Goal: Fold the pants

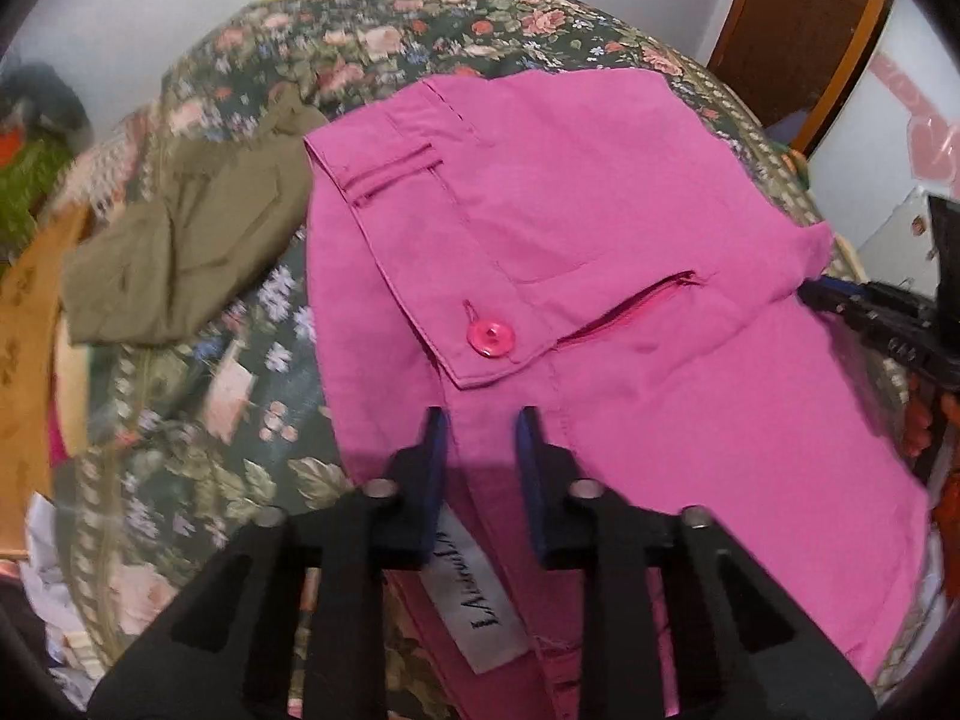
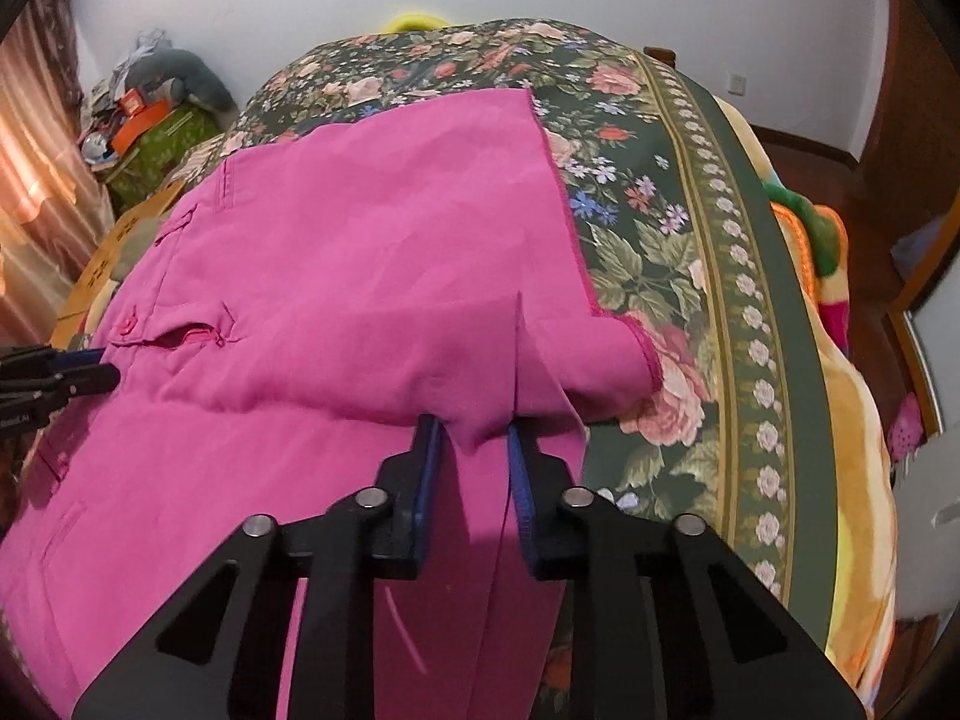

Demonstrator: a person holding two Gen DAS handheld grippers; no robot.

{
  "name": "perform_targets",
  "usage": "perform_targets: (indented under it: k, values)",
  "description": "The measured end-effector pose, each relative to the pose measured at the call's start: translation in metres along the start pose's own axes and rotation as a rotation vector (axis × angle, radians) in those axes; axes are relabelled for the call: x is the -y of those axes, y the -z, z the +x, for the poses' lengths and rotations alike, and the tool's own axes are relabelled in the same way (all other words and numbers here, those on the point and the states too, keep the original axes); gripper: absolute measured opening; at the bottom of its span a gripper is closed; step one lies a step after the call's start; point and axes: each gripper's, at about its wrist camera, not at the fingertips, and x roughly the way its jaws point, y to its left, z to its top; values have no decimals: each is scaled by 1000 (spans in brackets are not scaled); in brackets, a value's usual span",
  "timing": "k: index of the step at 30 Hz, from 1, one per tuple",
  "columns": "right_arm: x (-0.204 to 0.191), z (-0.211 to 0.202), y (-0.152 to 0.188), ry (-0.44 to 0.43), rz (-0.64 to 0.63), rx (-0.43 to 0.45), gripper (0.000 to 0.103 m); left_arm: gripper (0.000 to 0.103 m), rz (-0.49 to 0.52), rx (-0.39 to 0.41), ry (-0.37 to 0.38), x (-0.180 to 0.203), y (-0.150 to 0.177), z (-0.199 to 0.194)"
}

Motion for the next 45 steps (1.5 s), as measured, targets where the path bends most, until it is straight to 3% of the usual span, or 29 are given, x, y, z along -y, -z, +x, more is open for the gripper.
perform_targets:
  k: [5,8,17,19,21,23,26,30,32,33,35,37,38,40,45]
  values:
    - [0,1,-2,12,-17,4,6,12,88,43,-145,7,1,4]
    - [2,0,-1,33,-26,-1,5,12,88,45,-155,4,0,5]
    - [7,-24,-4,32,-17,-29,12,15,3,47,-78,-15,-6,-12]
    - [10,-35,-8,32,-2,-10,19,17,-16,66,-65,-20,-12,-19]
    - [16,-43,-16,27,21,26,39,21,-23,70,-62,-21,-18,-19]
    - [19,-47,-25,36,33,62,48,29,-31,69,-57,-24,-27,-15]
    - [25,-37,-41,51,37,72,48,46,-50,49,-31,-24,-36,-1]
    - [32,2,-52,50,46,1,48,47,-116,-36,100,-29,-40,27]
    - [34,23,-51,46,46,-44,45,45,-115,-15,91,-28,-43,30]
    - [35,33,-49,37,47,-53,32,35,-107,-8,72,-26,-44,29]
    - [36,42,-48,30,57,-31,27,20,-84,14,-4,-22,-45,29]
    - [36,43,-49,35,53,-19,17,19,-91,30,-61,-24,-45,30]
    - [36,44,-49,49,49,-15,7,18,-98,33,-79,-26,-46,31]
    - [33,46,-47,86,6,-26,7,15,-93,50,-163,-29,-46,33]
    - [29,45,-46,131,-51,-58,7,16,-99,36,-139,-37,-46,34]
